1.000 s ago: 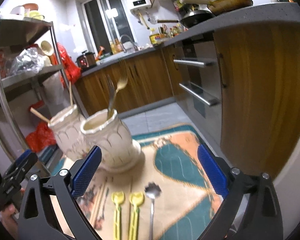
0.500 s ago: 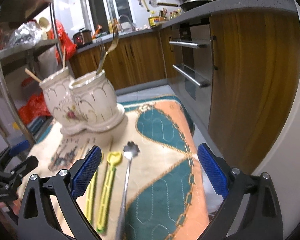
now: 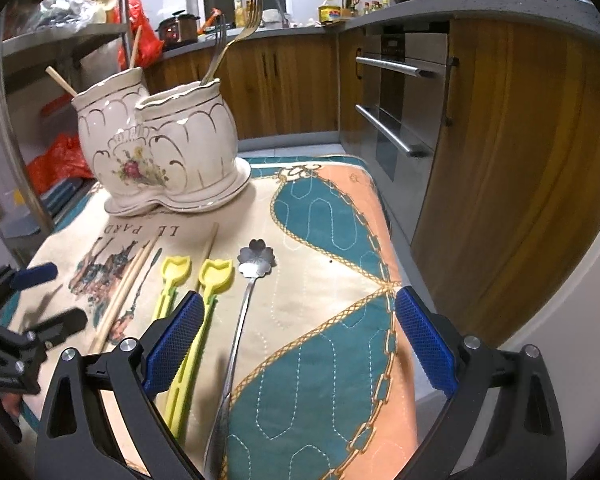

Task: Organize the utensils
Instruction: 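Grasp a chopstick with the left tool while the right tool grasps the flower-handled spoon, then lift the chopstick with the left tool while the right tool carries the spoon toward the holder, then lower the chopstick into the tall cup with left tool while right lowers spoon into small cup, then open both tools and withdraw them from the holder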

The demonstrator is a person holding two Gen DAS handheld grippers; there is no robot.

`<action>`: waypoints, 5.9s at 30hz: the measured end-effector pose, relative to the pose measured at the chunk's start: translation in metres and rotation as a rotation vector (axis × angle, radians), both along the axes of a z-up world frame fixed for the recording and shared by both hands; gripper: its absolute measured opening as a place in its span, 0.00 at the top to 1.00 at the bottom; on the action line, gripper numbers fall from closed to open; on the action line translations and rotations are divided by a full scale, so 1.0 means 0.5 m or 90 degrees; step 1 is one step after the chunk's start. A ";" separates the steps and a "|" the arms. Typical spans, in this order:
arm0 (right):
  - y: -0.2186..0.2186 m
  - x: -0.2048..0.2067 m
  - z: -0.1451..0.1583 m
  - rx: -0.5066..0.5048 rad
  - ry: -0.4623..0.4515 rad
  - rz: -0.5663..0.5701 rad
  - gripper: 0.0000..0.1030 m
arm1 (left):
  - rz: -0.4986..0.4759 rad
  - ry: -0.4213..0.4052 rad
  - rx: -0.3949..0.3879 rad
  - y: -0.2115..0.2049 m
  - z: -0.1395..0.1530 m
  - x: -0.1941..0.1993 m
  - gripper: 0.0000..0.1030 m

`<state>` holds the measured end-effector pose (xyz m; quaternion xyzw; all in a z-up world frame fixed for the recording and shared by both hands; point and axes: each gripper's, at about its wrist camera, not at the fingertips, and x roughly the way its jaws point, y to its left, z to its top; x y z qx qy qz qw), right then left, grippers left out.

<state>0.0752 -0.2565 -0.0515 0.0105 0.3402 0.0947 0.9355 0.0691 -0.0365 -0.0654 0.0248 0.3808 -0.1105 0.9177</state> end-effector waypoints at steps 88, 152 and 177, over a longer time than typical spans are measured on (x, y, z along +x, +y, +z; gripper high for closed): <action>0.037 -0.026 0.074 0.033 -0.119 0.150 0.96 | -0.138 -0.084 0.041 0.051 0.067 0.031 0.96; 0.171 0.224 0.228 0.144 -0.304 0.110 0.96 | -0.046 -0.523 -0.113 0.088 0.283 0.173 0.95; 0.114 0.031 0.212 0.119 -0.263 0.100 0.13 | 0.017 -0.457 -0.091 0.141 0.312 0.036 0.19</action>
